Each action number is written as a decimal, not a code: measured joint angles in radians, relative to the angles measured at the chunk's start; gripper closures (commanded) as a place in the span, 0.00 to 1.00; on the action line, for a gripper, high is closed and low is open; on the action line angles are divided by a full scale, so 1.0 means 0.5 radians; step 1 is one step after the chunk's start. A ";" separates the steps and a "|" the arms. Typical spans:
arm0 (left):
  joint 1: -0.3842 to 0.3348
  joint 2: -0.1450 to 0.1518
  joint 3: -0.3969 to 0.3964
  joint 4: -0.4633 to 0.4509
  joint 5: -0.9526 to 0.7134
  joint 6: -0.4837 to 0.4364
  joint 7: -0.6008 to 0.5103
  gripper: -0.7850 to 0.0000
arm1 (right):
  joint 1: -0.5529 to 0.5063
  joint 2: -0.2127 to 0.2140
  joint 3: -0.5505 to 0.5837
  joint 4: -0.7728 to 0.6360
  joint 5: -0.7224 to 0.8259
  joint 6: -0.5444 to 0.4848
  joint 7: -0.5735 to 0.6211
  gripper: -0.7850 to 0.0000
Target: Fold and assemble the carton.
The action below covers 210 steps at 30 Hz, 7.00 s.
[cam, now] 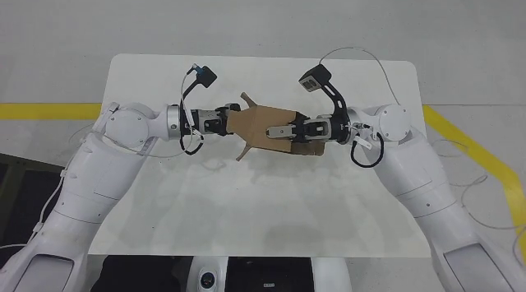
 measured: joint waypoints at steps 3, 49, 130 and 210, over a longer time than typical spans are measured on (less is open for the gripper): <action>0.000 0.000 -0.007 0.005 -0.005 0.000 0.012 0.00 | -0.001 -0.003 0.006 0.010 0.007 -0.006 -0.002 1.00; 0.030 0.013 -0.053 -0.040 -0.035 -0.010 0.002 0.00 | -0.041 -0.036 0.065 0.065 -0.119 0.056 -0.216 1.00; -0.011 0.012 -0.076 -0.002 -0.153 0.016 -0.084 0.00 | 0.044 -0.110 -0.001 0.152 -0.066 0.064 0.025 1.00; -0.028 0.018 -0.132 0.066 0.055 0.127 0.110 0.00 | -0.034 -0.082 0.093 0.037 -0.292 0.208 -0.192 1.00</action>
